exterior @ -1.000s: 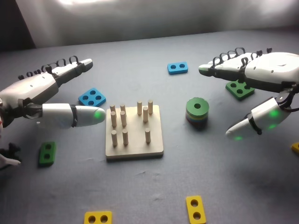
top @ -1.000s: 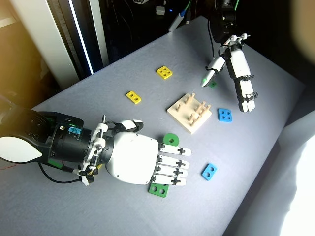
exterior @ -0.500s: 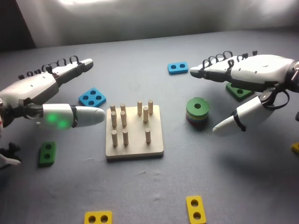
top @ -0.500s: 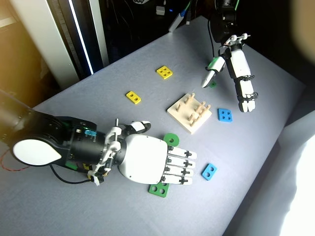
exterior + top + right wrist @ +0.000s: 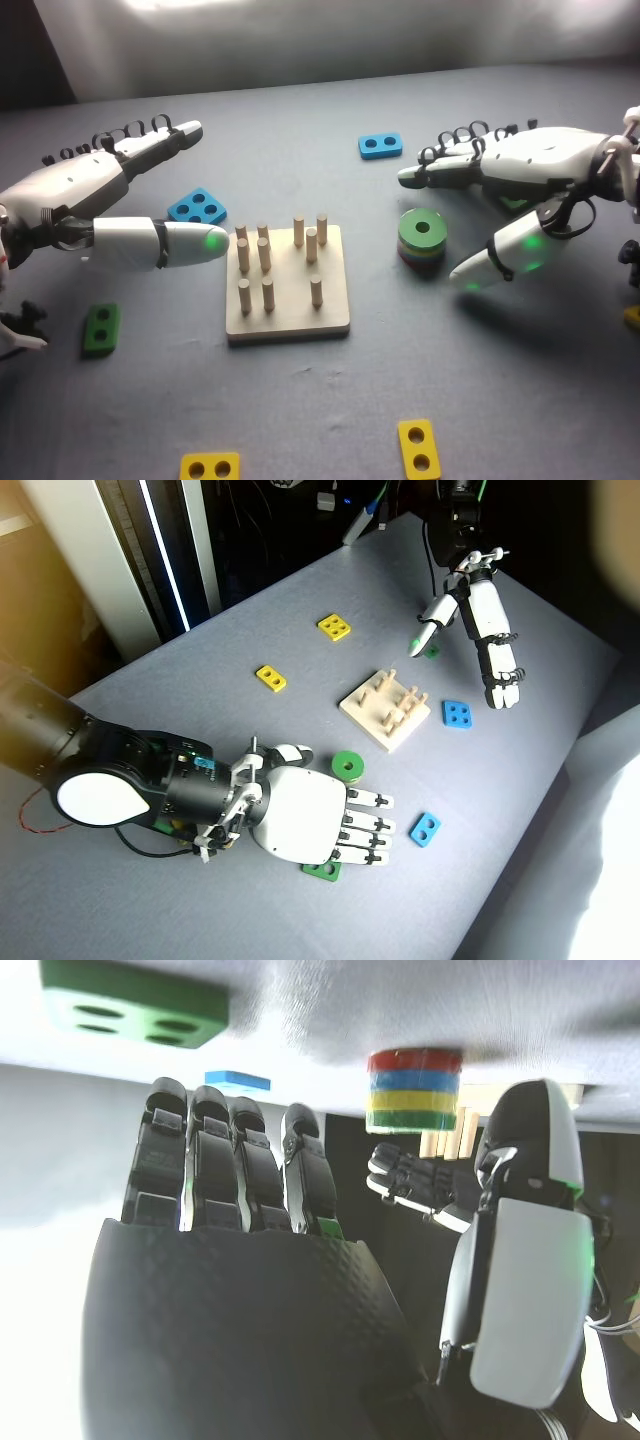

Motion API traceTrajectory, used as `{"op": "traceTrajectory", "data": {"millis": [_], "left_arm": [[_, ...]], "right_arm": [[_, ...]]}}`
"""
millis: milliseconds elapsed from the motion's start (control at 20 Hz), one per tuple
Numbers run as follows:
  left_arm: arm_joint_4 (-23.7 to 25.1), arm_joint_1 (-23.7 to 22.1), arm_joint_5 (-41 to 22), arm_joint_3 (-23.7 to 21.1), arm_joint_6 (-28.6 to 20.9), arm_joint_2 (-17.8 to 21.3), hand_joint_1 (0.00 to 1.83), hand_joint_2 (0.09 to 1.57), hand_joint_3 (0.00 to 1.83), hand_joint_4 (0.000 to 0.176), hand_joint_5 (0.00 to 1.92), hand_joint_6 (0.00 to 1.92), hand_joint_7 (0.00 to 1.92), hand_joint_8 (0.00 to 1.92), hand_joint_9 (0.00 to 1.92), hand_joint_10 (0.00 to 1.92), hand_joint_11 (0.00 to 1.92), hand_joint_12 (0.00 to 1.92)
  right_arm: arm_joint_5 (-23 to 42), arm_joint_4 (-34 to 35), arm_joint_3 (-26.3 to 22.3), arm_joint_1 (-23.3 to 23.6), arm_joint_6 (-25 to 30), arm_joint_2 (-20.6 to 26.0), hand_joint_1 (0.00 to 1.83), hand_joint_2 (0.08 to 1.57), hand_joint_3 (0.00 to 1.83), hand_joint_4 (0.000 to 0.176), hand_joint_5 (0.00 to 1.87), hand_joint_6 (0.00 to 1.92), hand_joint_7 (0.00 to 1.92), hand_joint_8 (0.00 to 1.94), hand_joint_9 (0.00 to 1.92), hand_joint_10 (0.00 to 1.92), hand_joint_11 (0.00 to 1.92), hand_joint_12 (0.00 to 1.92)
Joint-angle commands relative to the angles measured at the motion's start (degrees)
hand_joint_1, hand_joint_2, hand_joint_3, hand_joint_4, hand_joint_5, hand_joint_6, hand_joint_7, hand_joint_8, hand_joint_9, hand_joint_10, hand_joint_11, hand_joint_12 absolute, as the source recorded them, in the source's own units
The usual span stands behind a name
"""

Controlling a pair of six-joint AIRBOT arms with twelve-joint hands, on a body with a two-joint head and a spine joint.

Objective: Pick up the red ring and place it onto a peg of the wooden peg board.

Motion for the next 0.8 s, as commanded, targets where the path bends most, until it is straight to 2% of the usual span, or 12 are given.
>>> {"op": "traceTrajectory", "data": {"millis": [0,100,150,200,250,300,450,500,600,650,700,750], "left_arm": [[0.01,-0.71,-6.50,0.31,-0.33,0.01,0.31,0.87,0.00,0.176,0.00,0.00,0.00,0.00,0.00,0.00,0.00,0.00],[0.14,-0.98,-6.50,0.36,-0.33,0.04,0.34,0.86,0.00,0.176,0.00,0.00,0.00,0.00,0.00,0.00,0.00,0.00],[0.20,-1.10,-6.50,0.39,-0.33,0.05,0.34,0.86,0.00,0.176,0.00,0.00,0.00,0.00,0.00,0.00,0.00,0.00],[0.21,-1.15,-6.50,0.40,-0.33,0.05,0.35,0.87,0.00,0.176,0.00,0.00,0.00,0.00,0.00,0.00,0.00,0.00],[0.21,-1.17,-6.50,0.40,-0.33,0.05,0.35,0.87,0.00,0.176,0.00,0.00,0.00,0.00,0.00,0.00,0.00,0.00],[0.22,-1.18,-6.50,0.40,-0.33,0.04,0.35,0.86,0.00,0.176,0.00,0.00,0.00,0.00,0.00,0.00,0.00,0.00],[0.32,-1.27,-6.50,0.40,-0.33,0.05,0.35,0.86,0.00,0.176,0.00,0.00,0.00,0.00,0.00,0.00,0.00,0.00],[0.37,-1.33,-6.50,0.40,-0.33,0.06,0.33,0.86,0.00,0.176,0.00,0.00,0.00,0.00,0.00,0.00,0.00,0.00],[0.46,-1.41,-6.50,0.39,-0.33,0.06,0.35,0.88,0.01,0.176,0.00,0.00,0.00,0.00,0.00,0.00,0.00,0.00],[0.48,-1.43,-6.50,0.38,-0.33,0.05,0.33,0.88,0.00,0.175,0.00,0.00,0.00,0.00,0.00,0.00,0.00,0.00],[0.49,-1.46,-6.49,0.37,-0.33,0.05,0.33,0.88,0.00,0.175,0.00,0.00,0.00,0.00,0.00,0.00,0.00,0.00],[0.53,-1.48,-6.49,0.36,-0.34,0.05,0.34,0.87,0.00,0.176,0.00,0.00,0.00,0.00,0.00,0.00,0.00,0.00]], "right_arm": [[4.61,0.81,0.37,1.16,0.83,-0.35,0.72,0.90,0.01,0.081,0.16,0.01,0.05,0.00,0.00,0.00,0.00,0.00],[4.26,0.37,0.57,1.25,0.97,-0.64,0.74,0.91,0.01,0.084,0.17,0.01,0.06,0.00,0.00,0.00,0.00,0.00],[4.22,0.36,0.61,1.30,0.99,-0.69,0.73,0.91,0.01,0.076,0.16,0.01,0.06,0.00,0.00,0.00,0.00,0.00],[4.18,0.36,0.68,1.39,1.01,-0.77,0.74,0.92,0.01,0.050,0.17,0.01,0.03,0.00,0.00,0.00,0.00,0.00],[4.18,0.36,0.73,1.47,1.02,-0.84,0.74,0.92,0.01,0.050,0.17,0.01,0.03,0.00,0.00,0.00,0.00,0.00],[4.17,0.36,0.82,1.60,1.02,-1.02,0.76,0.93,0.02,0.076,0.17,0.01,0.00,0.00,0.00,0.00,0.00,0.00],[4.18,0.21,0.92,1.72,1.02,-1.38,0.81,0.96,0.03,0.085,0.19,0.02,0.00,0.00,0.00,0.00,0.00,0.00],[4.18,0.21,0.92,1.71,1.06,-1.43,0.82,0.97,0.03,0.095,0.18,0.01,0.00,0.00,0.00,0.00,0.00,0.00],[4.18,0.20,0.93,1.70,1.12,-1.55,0.84,0.97,0.02,0.082,0.21,0.02,0.03,0.01,0.01,0.00,0.00,0.00],[4.18,0.20,0.96,1.71,1.18,-1.65,0.86,0.98,0.01,0.054,0.24,0.01,0.10,0.01,0.03,0.01,0.00,0.00],[4.18,0.20,0.99,1.71,1.26,-1.75,0.86,0.98,0.01,0.054,0.24,0.01,0.10,0.01,0.03,0.01,0.00,0.00],[4.19,0.13,0.99,1.71,1.29,-1.92,0.84,0.97,0.01,0.023,0.25,0.02,0.13,0.02,0.04,0.01,0.00,0.00]]}}
